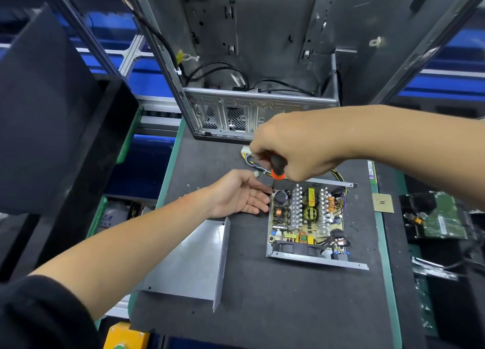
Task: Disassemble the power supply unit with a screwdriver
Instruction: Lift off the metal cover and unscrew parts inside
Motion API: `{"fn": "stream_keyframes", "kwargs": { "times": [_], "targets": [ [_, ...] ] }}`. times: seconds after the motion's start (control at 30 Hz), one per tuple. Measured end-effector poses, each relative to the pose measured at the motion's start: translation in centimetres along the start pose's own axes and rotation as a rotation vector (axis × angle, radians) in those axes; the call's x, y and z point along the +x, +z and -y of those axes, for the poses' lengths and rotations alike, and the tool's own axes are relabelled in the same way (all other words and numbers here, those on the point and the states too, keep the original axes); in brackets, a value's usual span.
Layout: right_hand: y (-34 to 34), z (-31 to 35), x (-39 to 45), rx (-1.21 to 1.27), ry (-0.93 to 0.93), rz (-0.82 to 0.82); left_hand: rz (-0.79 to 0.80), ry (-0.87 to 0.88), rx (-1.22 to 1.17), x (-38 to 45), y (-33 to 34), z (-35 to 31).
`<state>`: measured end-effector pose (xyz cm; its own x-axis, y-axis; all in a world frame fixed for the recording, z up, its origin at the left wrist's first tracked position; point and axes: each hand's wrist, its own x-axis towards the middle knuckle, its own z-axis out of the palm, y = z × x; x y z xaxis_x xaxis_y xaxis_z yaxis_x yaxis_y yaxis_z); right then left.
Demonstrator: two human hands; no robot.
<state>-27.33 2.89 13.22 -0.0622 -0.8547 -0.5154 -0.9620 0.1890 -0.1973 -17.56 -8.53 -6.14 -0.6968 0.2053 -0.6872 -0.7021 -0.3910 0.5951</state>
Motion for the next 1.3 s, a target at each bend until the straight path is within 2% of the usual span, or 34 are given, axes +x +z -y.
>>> {"fn": "stream_keyframes", "kwargs": {
  "times": [0.17,0.3,0.4,0.5,0.6,0.77,0.87,0.97,1.1,1.3],
  "targets": [
    [0.5,-0.6,0.4,-0.124,0.170,-0.007,-0.002,0.002,0.003,-0.2,0.1,0.0],
    [0.5,-0.9,0.3,-0.112,0.014,-0.046,0.019,0.008,-0.001,-0.1,0.0,0.1],
    [0.0,-0.6,-0.3,0.012,-0.035,0.031,0.017,0.013,-0.023,-0.1,-0.1,0.2],
    [0.5,-1.1,0.4,0.002,0.018,0.024,0.004,0.010,-0.013,0.0,0.0,0.1],
    [0.0,-1.1,0.6,-0.128,0.187,0.096,-0.007,0.001,-0.007,-0.1,0.1,0.0],
    [0.7,-1.0,0.2,-0.207,0.015,0.025,-0.006,0.002,-0.001,-0.2,0.2,0.0],
    [0.3,-1.0,-1.0,-0.173,-0.060,0.042,-0.005,0.005,-0.002,-0.2,0.1,0.1],
    [0.6,-1.1,-1.1,-0.091,-0.023,0.012,0.006,0.014,0.010,-0.2,0.2,0.1],
    [0.9,-0.6,-0.8,-0.148,0.170,-0.030,0.029,0.026,0.008,-0.2,0.1,0.1],
    [1.1,-0.5,-0.9,-0.141,0.086,-0.077,0.046,0.038,-0.016,-0.2,-0.1,0.4]
  ]
}}
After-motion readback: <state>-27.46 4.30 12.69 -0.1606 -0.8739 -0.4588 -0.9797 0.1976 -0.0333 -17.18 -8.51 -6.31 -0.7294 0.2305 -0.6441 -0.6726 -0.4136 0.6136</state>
